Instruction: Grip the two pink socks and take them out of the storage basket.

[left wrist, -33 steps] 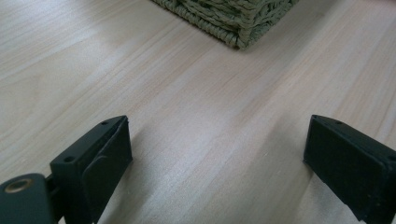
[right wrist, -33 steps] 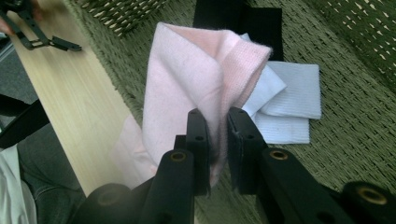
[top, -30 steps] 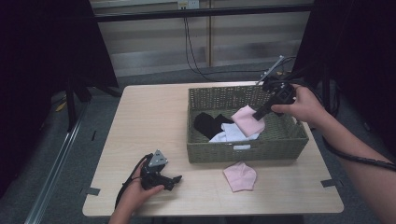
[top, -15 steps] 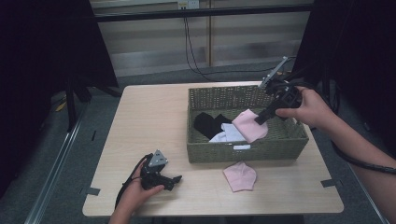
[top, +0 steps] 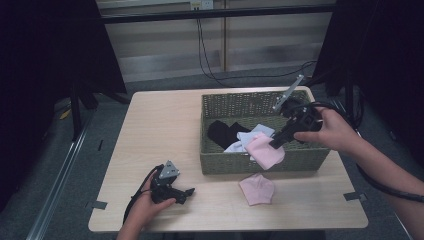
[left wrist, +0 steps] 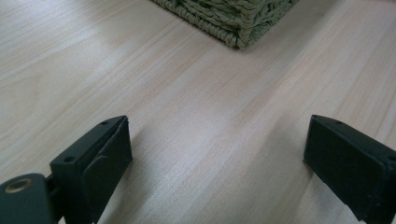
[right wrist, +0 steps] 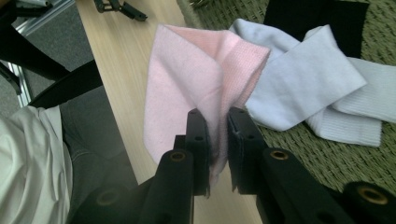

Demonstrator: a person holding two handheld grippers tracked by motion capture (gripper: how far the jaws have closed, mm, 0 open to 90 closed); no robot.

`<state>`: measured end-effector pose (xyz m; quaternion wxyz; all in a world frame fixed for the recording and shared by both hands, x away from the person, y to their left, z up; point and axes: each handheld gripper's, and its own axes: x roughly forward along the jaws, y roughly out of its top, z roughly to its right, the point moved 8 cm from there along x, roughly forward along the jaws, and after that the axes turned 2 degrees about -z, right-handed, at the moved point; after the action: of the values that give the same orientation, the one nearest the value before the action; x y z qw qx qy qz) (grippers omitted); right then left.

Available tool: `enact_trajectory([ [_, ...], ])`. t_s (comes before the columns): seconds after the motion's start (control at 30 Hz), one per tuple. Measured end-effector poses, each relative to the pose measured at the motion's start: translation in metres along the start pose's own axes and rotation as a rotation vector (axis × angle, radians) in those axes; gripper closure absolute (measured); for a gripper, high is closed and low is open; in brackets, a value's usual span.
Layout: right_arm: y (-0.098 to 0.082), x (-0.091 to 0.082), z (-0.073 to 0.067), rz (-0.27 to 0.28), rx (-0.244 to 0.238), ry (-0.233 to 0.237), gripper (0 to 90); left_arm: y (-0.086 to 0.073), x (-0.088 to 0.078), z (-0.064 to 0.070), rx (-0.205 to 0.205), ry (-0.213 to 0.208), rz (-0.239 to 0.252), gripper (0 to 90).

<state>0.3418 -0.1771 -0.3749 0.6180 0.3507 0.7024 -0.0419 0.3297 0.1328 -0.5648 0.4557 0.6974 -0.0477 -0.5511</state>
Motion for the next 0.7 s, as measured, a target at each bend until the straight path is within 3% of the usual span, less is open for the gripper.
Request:
enact_trajectory([
  [0.43,-0.005,0.017,-0.017,-0.002,-0.037,0.017,78.1,0.000,0.000,0.000,-0.003,-0.002,0.001,7.1],
  [0.57,-0.008,0.026,-0.019,-0.007,-0.050,0.009,59.4,0.000,0.000,0.000,0.000,0.000,-0.001,7.1],
  [0.7,-0.010,0.027,-0.019,0.010,-0.040,-0.006,51.1,-0.001,0.000,0.000,0.009,-0.001,-0.007,7.1],
])
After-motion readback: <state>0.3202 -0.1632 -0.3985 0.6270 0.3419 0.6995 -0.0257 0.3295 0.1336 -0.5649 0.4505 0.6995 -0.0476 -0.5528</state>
